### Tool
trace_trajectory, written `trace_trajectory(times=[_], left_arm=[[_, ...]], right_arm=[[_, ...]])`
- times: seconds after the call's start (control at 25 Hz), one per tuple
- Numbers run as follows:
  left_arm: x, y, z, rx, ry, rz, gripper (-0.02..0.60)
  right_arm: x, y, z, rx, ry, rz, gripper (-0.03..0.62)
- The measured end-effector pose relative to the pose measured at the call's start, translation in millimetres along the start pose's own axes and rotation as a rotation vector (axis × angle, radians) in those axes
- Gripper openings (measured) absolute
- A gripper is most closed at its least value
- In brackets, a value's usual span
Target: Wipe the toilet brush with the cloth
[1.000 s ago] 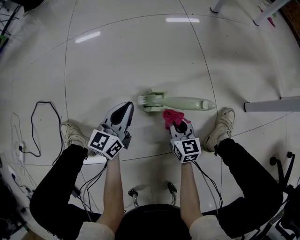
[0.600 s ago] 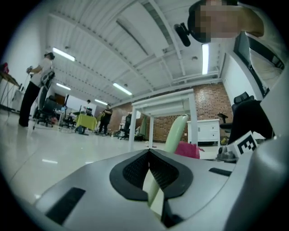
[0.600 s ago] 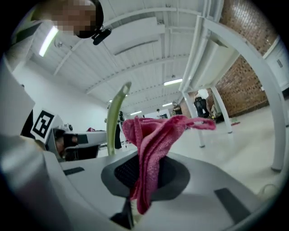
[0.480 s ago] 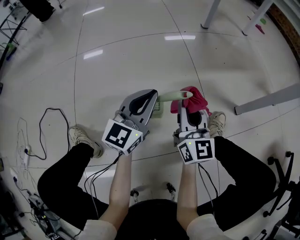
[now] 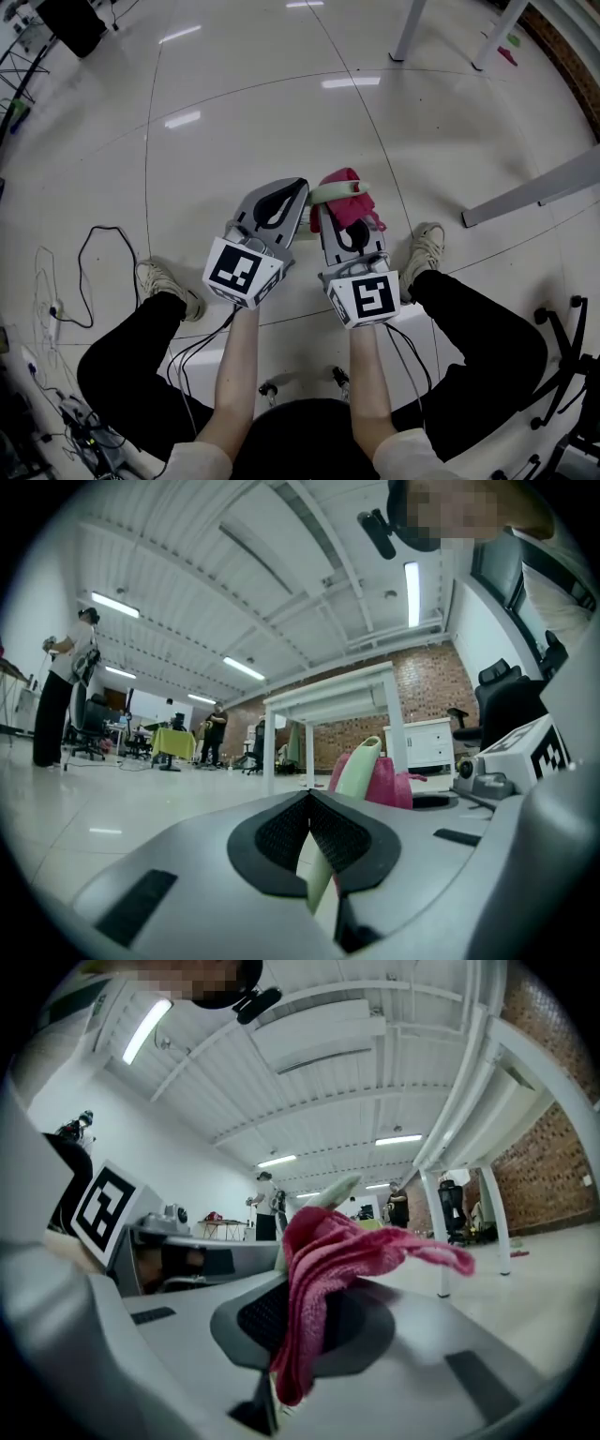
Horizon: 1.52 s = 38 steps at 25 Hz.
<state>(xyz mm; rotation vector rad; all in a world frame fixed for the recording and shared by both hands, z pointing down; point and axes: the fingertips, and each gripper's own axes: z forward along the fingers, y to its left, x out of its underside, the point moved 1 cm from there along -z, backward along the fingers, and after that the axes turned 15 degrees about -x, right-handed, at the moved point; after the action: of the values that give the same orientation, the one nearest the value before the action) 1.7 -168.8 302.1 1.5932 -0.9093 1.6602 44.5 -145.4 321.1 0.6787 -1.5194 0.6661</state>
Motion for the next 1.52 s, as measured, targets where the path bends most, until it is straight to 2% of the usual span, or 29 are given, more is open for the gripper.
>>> trace_trajectory(times=[0.08,0.32,0.6,0.8,0.96,1.0,1.08,1.16,1.2,1.28,1.32,1.4,1.52], left_arm=[[2.7,1.0,1.1,-0.004,0.002,-0.004,0.005],[18.0,4.5,4.6,0.004,0.016,-0.009,0.005],[32.9,10.4,8.8,0.002,0.028,-0.032,0.005],[39.1,11.4,11.1,0.005,0.038,-0.045,0.005],[41.3,14.0,7.9,0.005,0.044,-0.053,0.005],[40.5,16.9,6.5,-0.004,0.040,-0.056,0.005],[39.5,24.9,1.6,-0.036,0.033,-0.068,0.005],[42.2,35.4,-6.5,-0.080,0.036,-0.089,0.005],[45.6,41.0,-11.6,-0.106,0.045,-0.103,0.005],[55.1,52.1,-23.4,-0.159,0.068,-0.149,0.005],[60.5,57.6,-29.6,-0.183,0.080,-0.178,0.005],[70.2,68.4,-41.3,-0.223,0.103,-0.214,0.005],[75.9,85.4,-55.2,-0.262,0.115,-0.224,0.005]], right_arm=[[11.7,5.3,7.1,-0.022,0.045,-0.042,0.032],[77.6,15.6,20.8,-0.072,0.299,-0.141,0.032],[139.9,19.6,31.0,-0.147,0.534,-0.279,0.032],[164.1,16.6,32.6,-0.172,0.631,-0.333,0.032],[167.3,12.7,31.8,-0.165,0.639,-0.333,0.032],[163.0,6.3,28.6,-0.127,0.626,-0.324,0.032],[152.0,-11.9,12.4,0.009,0.590,-0.267,0.032],[146.6,-23.7,-9.7,0.148,0.550,-0.144,0.032],[147.3,-22.6,-17.7,0.187,0.527,-0.067,0.032],[153.2,-7.2,-22.4,0.201,0.492,0.060,0.032],[157.1,4.3,-19.7,0.187,0.491,0.091,0.032],[166.0,29.1,-9.3,0.141,0.514,0.118,0.032],[181.5,57.0,5.3,0.101,0.567,0.177,0.032]])
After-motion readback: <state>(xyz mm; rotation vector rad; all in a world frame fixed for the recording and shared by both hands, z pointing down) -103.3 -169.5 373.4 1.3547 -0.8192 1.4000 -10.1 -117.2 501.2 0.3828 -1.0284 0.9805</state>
